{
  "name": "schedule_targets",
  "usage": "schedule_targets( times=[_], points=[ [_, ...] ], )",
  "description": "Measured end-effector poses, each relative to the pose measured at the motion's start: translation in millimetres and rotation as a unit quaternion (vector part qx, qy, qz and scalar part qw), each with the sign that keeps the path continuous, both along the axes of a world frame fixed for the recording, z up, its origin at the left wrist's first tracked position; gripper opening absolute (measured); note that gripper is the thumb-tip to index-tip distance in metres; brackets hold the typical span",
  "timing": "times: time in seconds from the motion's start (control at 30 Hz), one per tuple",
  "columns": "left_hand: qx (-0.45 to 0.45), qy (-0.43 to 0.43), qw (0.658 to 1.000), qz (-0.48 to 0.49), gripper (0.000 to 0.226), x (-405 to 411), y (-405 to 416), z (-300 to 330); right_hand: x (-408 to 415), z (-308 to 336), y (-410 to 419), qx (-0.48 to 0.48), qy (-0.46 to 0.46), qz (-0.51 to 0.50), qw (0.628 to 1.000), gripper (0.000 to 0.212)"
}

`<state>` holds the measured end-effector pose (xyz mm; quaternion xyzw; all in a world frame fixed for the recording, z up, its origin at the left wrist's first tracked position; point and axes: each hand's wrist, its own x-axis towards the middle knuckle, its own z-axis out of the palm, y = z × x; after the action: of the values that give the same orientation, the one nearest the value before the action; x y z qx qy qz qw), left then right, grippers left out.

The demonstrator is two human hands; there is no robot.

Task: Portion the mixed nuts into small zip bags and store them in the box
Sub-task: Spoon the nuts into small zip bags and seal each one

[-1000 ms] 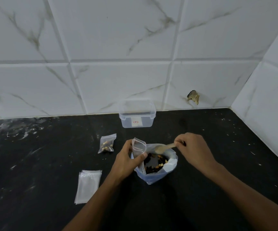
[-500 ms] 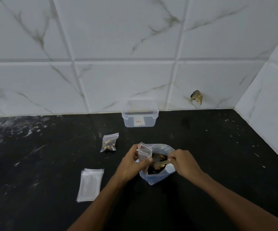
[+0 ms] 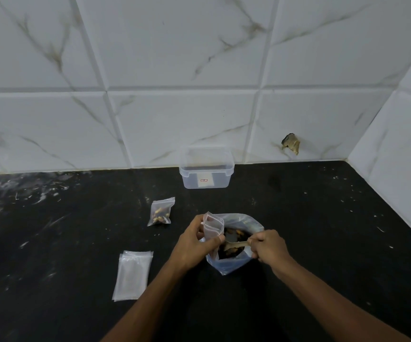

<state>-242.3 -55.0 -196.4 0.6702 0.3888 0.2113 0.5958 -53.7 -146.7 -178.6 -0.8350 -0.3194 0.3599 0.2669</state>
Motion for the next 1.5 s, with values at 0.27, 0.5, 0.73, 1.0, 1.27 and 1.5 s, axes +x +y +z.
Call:
schedule_targets(
  times=[0.27,0.5,0.73,1.0,1.27,1.5],
  points=[
    [-0.006,-0.007,0.999,0.030,0.053,-5.0,6.0,4.6,22.3,13.5,-9.4,0.011,0.061,-0.071,0.996,0.015],
    [0.084,0.002,0.994,0.071,0.048,0.3,4.1,16.6,38.5,57.6,-11.4,0.070,0.108,-0.104,0.986,0.015],
    [0.121,0.016,0.990,0.071,0.052,16.2,3.4,24.3,30.6,116.3,-3.8,0.146,0.104,-0.062,0.982,0.014],
    [0.116,0.013,0.990,0.082,0.049,26.2,1.9,28.3,0.6,115.4,-0.3,0.190,-0.189,0.088,0.959,0.015],
    [0.120,0.013,0.988,0.093,0.045,25.1,1.3,24.5,-18.7,92.8,-4.0,0.253,-0.411,0.239,0.843,0.008],
    [0.119,0.009,0.989,0.088,0.042,24.0,0.4,24.9,-24.3,89.8,-10.3,0.271,-0.488,0.294,0.775,0.017]
  ],
)
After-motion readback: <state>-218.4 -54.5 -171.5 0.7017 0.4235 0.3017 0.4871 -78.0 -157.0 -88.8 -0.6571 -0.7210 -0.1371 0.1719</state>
